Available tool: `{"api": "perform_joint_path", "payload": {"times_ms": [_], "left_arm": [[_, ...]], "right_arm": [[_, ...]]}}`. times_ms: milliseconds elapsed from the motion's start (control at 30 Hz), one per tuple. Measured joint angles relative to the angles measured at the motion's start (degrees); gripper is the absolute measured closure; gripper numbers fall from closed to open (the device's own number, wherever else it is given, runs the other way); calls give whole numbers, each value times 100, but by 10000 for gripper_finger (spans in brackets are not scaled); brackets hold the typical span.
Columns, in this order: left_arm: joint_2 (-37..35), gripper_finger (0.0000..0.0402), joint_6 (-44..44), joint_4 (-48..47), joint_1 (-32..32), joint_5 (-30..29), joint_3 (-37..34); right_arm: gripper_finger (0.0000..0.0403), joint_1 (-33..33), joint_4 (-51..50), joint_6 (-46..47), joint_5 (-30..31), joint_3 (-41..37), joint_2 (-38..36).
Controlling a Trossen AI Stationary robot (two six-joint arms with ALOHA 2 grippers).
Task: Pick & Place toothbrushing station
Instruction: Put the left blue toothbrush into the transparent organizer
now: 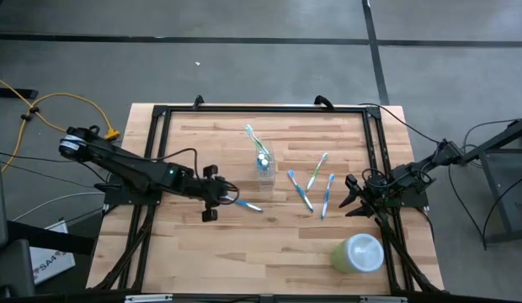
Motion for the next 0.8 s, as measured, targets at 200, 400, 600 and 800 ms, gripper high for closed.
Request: {"api": "perform_joint_path", "payload": {"times_ms": [200,400,600,800], "left_arm": [[389,318,18,45,0,10,-10],[800,318,339,492,2,169,-10],[1156,318,602,942,67,243,-10],[1454,289,905,1107,306,337,-10]], "right_arm": [[261,-2,2,0,0,-2,0],[261,1,4,0,0,-1,0],[261,0,0,0,-1,-2,1],[261,1,0,0,0,-1,-2]]}}
